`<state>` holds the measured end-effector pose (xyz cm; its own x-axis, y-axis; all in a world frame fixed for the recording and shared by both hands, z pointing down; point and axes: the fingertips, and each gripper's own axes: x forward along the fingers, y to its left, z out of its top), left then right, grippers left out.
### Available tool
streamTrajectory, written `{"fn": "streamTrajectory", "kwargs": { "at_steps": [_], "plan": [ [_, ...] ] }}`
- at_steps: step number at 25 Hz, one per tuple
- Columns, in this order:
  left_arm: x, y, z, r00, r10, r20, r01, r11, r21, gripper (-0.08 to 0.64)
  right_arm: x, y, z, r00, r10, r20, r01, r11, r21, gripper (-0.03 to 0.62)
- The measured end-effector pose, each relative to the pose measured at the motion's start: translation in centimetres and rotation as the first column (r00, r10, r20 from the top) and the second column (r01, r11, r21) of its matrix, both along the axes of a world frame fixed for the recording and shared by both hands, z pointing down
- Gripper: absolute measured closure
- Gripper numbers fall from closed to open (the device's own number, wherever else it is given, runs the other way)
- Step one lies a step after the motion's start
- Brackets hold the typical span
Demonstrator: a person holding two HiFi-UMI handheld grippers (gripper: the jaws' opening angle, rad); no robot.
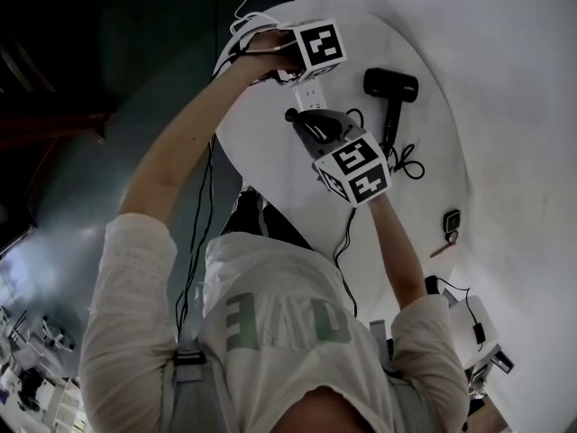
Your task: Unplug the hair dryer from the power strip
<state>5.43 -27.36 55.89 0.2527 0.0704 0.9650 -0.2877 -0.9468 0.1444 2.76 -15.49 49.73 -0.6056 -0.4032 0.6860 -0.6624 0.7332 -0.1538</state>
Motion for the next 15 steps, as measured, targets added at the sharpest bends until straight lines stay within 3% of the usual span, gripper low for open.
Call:
{"fn": "streamTrajectory", "kwargs": {
  "at_steps": [5,9,15],
  "plan": [
    [0.0,0.0,0.0,1.0,-0.005,0.018,0.005,1.0,0.019,0.549,-1.2,2.1,3.2,1.0,-0.002,0.014,0.002,0.999,-0.043,0.531],
    [-0.4,0.3,0.3,0.999,-0.028,0.039,0.028,1.0,-0.011,0.549,-1.8,3.0,4.9,0.999,-0.032,-0.028,0.031,0.998,-0.048,0.531],
    [-0.1,0.0,-0.2,0.999,-0.033,0.02,0.033,0.999,0.023,0.549,-2.0,4.3,6.5,0.994,-0.068,-0.083,0.064,0.997,-0.049,0.531]
  ]
}}
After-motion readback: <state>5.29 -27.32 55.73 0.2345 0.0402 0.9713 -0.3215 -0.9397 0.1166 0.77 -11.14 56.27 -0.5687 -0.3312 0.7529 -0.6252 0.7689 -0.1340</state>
